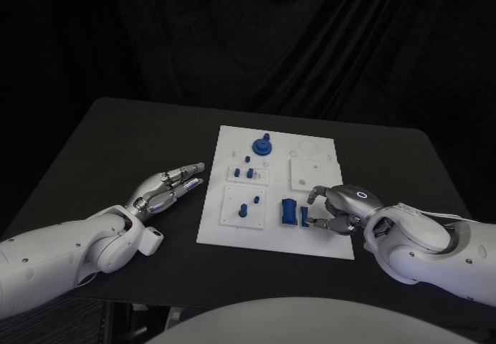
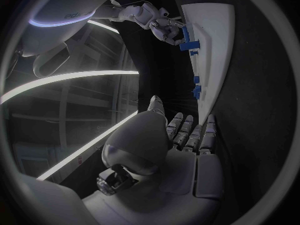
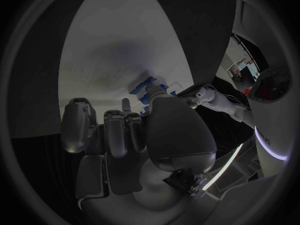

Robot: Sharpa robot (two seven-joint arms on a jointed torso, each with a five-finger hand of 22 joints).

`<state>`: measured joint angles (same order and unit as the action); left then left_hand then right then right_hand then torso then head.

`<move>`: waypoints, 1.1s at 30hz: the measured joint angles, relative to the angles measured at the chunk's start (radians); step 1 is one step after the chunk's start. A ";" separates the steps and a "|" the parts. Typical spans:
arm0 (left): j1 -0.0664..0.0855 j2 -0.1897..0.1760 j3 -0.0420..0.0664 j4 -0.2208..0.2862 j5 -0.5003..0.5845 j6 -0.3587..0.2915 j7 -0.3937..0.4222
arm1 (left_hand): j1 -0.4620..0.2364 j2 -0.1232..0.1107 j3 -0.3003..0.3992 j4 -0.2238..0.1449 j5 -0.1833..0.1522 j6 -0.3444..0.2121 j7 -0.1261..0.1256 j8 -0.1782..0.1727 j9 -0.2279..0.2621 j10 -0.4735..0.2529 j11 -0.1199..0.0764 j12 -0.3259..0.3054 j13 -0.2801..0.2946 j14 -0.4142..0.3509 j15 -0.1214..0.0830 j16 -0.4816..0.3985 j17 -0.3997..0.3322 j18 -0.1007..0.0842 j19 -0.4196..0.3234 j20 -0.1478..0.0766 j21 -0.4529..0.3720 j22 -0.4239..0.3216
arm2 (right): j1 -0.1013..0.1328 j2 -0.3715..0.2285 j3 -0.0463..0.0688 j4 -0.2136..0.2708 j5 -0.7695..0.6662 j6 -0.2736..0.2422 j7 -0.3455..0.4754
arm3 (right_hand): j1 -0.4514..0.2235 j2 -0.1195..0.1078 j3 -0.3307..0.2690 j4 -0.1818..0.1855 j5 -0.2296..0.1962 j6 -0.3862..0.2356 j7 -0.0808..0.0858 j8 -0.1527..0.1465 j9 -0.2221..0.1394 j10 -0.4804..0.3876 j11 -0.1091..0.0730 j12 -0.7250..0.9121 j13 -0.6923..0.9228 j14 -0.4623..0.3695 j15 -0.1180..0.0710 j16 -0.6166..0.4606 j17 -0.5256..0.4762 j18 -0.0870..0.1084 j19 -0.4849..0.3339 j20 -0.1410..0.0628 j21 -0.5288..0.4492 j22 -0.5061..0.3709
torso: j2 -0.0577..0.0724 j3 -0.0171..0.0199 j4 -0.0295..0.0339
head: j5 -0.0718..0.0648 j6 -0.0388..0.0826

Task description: Assemble the parts on the task board

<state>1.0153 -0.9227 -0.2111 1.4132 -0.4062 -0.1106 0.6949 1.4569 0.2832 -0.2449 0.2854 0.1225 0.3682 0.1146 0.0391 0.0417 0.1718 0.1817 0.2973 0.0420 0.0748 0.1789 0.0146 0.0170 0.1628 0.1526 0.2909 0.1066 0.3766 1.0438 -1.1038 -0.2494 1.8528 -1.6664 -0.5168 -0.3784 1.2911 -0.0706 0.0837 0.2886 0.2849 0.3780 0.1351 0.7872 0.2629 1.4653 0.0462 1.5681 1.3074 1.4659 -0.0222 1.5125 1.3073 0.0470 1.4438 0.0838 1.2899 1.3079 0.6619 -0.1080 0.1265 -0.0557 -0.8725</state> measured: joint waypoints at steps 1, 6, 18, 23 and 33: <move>0.000 -0.002 0.000 0.005 0.000 -0.004 0.000 | 0.006 -0.002 0.000 0.000 0.000 0.012 0.008 0.005 0.001 0.003 -0.007 0.001 0.000 -0.001 -0.010 0.000 0.000 0.000 0.000 0.000 0.000 -0.003 | 0.000 -0.006 0.000 0.003 0.000 -0.019 0.007 | -0.010 0.001 -0.003 0.003 0.000 0.000 0.000 0.006 0.002 0.002 -0.002 0.000 0.000 0.000 0.000 0.000 0.000 0.000 0.000 0.000 0.001 0.000 | 0.000 0.0001 0.0000 | 0.000 0.000; -0.002 -0.020 -0.002 0.038 0.000 -0.030 -0.003 | 0.021 -0.018 -0.012 0.002 0.000 0.066 0.026 0.008 0.004 0.013 -0.033 0.019 0.003 -0.011 -0.037 0.000 0.000 0.000 -0.018 -0.018 0.000 -0.023 | 0.008 -0.038 0.000 0.023 0.003 -0.131 0.061 | -0.058 0.010 -0.011 0.002 0.000 0.015 -0.010 0.037 0.008 0.000 -0.007 -0.021 0.000 0.000 0.000 -0.024 0.000 0.012 -0.017 -0.006 -0.031 0.000 | -0.001 0.0006 -0.0002 | -0.002 0.000; -0.001 -0.066 -0.002 0.130 0.000 -0.134 -0.006 | -0.027 -0.074 -0.078 0.006 0.000 0.037 -0.104 0.003 0.000 -0.090 -0.211 -0.082 -0.008 -0.074 -0.205 -0.011 -0.015 0.016 -0.127 -0.234 -0.084 -0.258 | 0.096 -0.050 0.002 0.016 0.172 -0.349 0.344 | -0.091 0.055 -0.006 -0.002 0.000 -0.036 0.014 0.025 -0.050 -1.114 0.189 -0.718 -0.514 -0.803 0.204 -0.773 -0.856 0.082 -0.703 0.147 -1.074 -0.264 | -0.012 0.0035 -0.0027 | -0.012 0.000; 0.001 -0.061 -0.002 0.133 0.000 -0.175 -0.006 | -0.051 -0.098 -0.086 0.006 0.000 0.027 -0.160 0.003 -0.001 -0.111 -0.274 -0.104 -0.011 -0.076 -0.210 -0.011 -0.016 0.014 -0.145 -0.298 -0.094 -0.329 | 0.102 -0.040 0.001 -0.013 0.326 -0.353 0.451 | -0.091 0.055 0.004 0.002 0.000 -0.074 0.010 -0.056 -0.118 -1.251 0.244 -0.836 -0.739 -0.993 0.278 -0.961 -1.056 0.058 -0.839 0.198 -1.225 -0.498 | -0.027 0.0074 -0.0040 | -0.007 0.000; 0.002 -0.044 -0.001 0.117 0.000 -0.202 -0.009 | -0.182 -0.145 -0.058 -0.022 -0.011 -0.015 -0.161 -0.012 -0.014 -0.127 -0.285 -0.140 -0.022 -0.076 -0.210 -0.011 -0.016 -0.015 -0.147 -0.314 -0.097 -0.357 | 0.097 -0.030 0.000 -0.044 0.483 -0.334 0.546 | -0.183 0.057 -0.016 -0.020 -0.024 -0.111 0.008 -0.142 -0.159 -1.304 0.226 -0.915 -0.906 -1.081 0.268 -1.041 -1.159 0.054 -0.984 0.179 -1.246 -0.699 | -0.052 0.0167 -0.0133 | 0.019 0.000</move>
<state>1.0174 -0.9666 -0.2117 1.5299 -0.4066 -0.3126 0.6863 1.2747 0.1380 -0.3031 0.2636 0.1115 0.3527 -0.0464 0.0275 0.0278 0.0449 -0.1030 0.1575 0.0200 -0.0013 -0.0306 0.0035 0.0009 0.1475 0.0060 -0.0233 0.0092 0.0198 1.1408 -1.1342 -0.2494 1.8088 -1.1834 -0.8503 0.1676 1.1086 -0.0141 0.0680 0.2689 0.2604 0.2673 0.1431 0.6456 0.1036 0.1617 0.2727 0.6530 0.4016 0.3852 0.2453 0.4711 0.1488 0.1011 0.4599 0.2630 0.0443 0.6093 0.6096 -0.0913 0.1131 -0.0367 -0.8725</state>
